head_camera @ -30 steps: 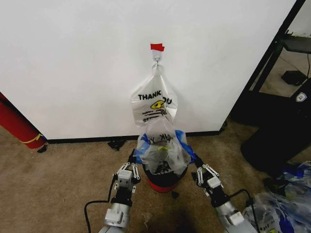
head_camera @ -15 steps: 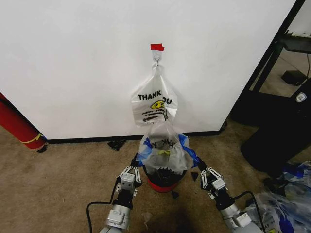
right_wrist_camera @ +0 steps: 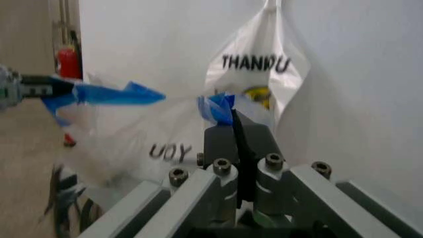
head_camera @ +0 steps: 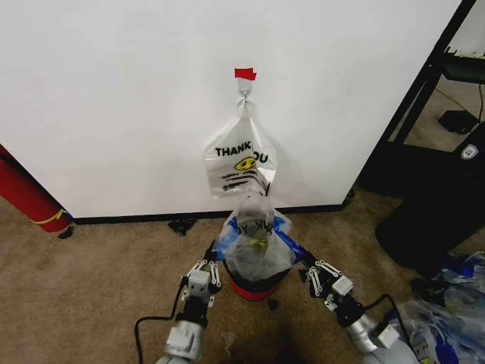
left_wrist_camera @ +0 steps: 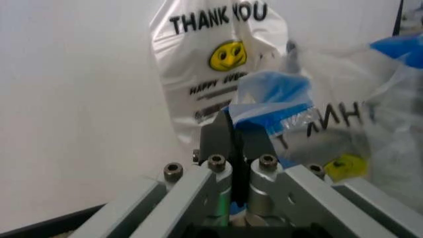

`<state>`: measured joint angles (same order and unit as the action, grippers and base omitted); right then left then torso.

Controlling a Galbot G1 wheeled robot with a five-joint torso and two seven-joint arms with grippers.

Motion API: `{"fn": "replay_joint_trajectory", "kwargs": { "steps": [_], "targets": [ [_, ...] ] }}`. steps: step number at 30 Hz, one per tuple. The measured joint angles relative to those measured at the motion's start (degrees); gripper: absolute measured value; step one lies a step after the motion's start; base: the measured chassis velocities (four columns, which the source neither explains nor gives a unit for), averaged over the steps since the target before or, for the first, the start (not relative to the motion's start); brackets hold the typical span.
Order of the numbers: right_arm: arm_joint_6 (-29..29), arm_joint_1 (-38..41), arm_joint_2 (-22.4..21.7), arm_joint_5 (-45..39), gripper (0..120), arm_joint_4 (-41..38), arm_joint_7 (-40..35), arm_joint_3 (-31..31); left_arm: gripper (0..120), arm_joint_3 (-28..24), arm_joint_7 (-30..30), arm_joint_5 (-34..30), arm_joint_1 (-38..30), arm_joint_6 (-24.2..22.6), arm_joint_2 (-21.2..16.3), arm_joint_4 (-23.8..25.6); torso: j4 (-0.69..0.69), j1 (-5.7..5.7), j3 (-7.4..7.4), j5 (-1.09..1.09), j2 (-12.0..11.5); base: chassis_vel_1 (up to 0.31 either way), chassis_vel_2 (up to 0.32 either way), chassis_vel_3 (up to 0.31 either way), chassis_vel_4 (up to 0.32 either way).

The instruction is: Pick up the garbage bag from the wall and place it over the trash bin.

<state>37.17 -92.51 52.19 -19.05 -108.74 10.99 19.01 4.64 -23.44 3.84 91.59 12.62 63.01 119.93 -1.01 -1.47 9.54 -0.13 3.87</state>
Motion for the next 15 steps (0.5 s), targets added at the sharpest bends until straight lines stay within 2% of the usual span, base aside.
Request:
{"fn": "replay_joint_trajectory", "kwargs": {
  "steps": [6,15],
  "targets": [
    [0.0,-2.2,-1.0,1.8,0,1.4,-0.6,0.3,0,0.5,-0.5,1.0,-1.1,-0.1,-0.4,-2.9,0.01,0.0,0.0,0.01,0.0,0.0,0.0,0.0,0.0],
    [1.6,-4.5,-0.1,3.4,0,8.3,-0.1,0.0,0,0.8,-1.3,4.7,-3.1,-0.1,-0.2,-8.1,0.0,0.0,0.0,0.02,0.0,0.0,0.0,0.0,0.0]
  ]
}}
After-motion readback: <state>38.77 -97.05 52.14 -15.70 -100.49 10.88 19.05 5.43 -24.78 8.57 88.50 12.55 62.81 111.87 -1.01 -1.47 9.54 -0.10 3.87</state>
